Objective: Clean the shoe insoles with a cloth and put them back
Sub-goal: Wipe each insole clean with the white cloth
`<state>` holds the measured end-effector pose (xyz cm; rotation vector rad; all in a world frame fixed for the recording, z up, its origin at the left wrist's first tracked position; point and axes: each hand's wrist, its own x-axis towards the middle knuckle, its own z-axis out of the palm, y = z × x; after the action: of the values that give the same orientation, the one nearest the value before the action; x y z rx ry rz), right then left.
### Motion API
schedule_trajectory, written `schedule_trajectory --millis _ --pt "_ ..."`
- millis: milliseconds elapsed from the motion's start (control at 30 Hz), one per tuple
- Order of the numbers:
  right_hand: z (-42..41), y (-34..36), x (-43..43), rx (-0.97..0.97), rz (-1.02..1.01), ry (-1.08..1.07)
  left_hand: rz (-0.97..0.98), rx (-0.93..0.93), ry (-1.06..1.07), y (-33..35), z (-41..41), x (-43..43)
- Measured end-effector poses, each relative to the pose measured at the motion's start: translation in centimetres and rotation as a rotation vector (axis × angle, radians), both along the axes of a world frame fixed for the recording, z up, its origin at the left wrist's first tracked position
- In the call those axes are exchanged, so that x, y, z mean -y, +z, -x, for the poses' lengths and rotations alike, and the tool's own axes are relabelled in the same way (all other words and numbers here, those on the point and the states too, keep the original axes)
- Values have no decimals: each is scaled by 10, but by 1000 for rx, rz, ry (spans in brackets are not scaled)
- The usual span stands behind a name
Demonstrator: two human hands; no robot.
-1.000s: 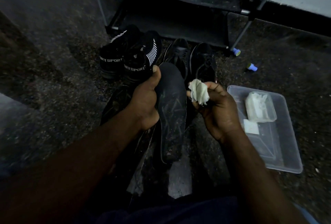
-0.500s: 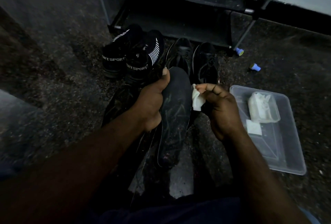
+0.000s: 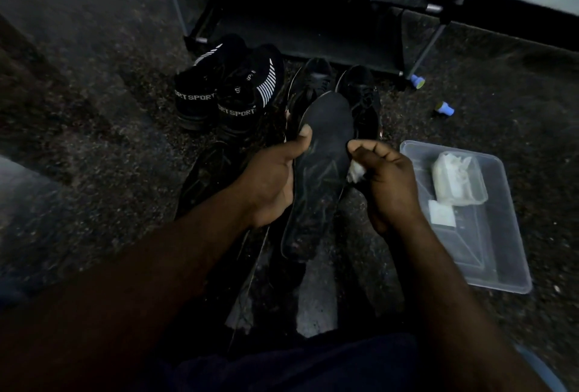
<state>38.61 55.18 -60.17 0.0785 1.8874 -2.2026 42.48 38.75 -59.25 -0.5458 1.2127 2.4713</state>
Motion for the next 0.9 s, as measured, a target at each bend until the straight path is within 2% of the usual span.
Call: schedule_trajectory --millis 167,267,400,500,667,800,900 --pt "-1 2 -1 -4 -64 -95 50 33 1 -1 -3 -2" --pt "5 -3 -4 -60 -156 -226 49 35 37 2 -3 -1" --pt "5 2 -8 -280 -319 -331 65 39 50 2 -5 -1" --pt "-7 8 0 -444 -386 -271 100 13 30 -2 -6 -3" --pt "-10 -3 1 -709 -746 -170 181 -70 -64 -2 -9 -4" --pt "-6 -9 -2 -678 -875 -189 188 -86 -103 0 -11 -7" --pt "-6 -11 0 -626 -849 -174 199 -92 -123 0 -12 -8"
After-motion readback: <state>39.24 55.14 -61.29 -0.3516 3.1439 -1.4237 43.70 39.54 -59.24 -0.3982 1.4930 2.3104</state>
